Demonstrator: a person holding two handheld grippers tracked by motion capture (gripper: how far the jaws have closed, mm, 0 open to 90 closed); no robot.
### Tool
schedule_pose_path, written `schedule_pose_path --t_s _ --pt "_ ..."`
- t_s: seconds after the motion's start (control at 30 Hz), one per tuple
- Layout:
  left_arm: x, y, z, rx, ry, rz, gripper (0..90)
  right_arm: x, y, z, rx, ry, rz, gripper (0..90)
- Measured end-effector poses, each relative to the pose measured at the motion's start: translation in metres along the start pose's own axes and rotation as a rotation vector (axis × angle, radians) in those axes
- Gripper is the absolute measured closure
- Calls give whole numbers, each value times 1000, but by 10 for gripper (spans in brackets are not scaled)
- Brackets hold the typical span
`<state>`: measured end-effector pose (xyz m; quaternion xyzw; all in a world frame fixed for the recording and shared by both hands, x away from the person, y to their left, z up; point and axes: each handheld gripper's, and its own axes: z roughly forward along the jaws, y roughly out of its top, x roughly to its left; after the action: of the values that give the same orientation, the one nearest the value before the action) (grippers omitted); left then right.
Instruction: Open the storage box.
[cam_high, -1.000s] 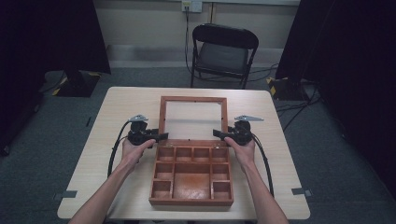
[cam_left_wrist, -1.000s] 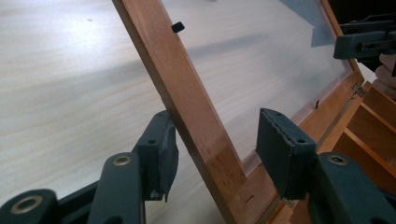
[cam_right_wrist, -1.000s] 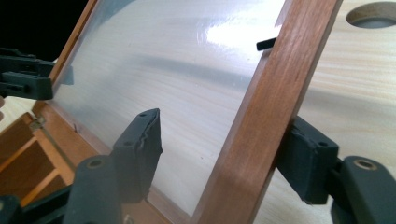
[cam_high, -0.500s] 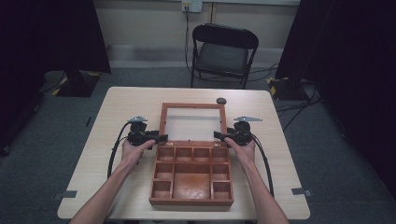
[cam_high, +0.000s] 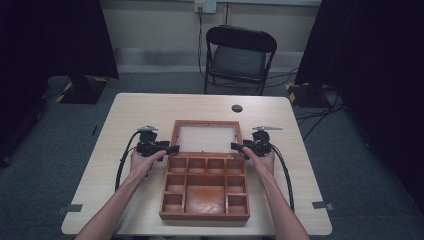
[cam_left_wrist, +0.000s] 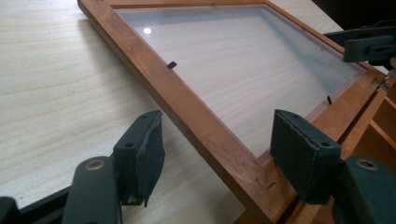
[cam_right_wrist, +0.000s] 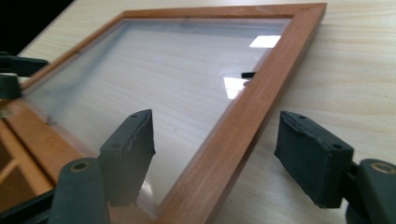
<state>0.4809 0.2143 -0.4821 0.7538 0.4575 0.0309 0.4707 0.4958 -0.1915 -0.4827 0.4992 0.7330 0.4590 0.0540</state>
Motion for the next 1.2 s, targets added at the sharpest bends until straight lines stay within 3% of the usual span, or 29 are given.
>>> schedule_pose_path --t_s 0.13,0.27,0.57,0.83,1.07,1.2 --pt "0 0 -3 -7 -2 -8 326 0 2 -8 -12 -15 -27 267" --pt "-2 0 -11 0 19 19 279 1 1 -14 -6 -24 -53 264" --pt "0 -8 -42 14 62 56 218 1 -8 -51 -34 -64 -96 232" --pt "7 -25 -73 33 140 77 170 -1 -29 -93 -32 -97 -114 191" --pt "11 -42 -91 65 196 92 169 -6 -55 -122 -3 -158 -109 155" --pt "14 -55 -93 96 235 90 173 -12 -73 -128 49 -256 -104 148"
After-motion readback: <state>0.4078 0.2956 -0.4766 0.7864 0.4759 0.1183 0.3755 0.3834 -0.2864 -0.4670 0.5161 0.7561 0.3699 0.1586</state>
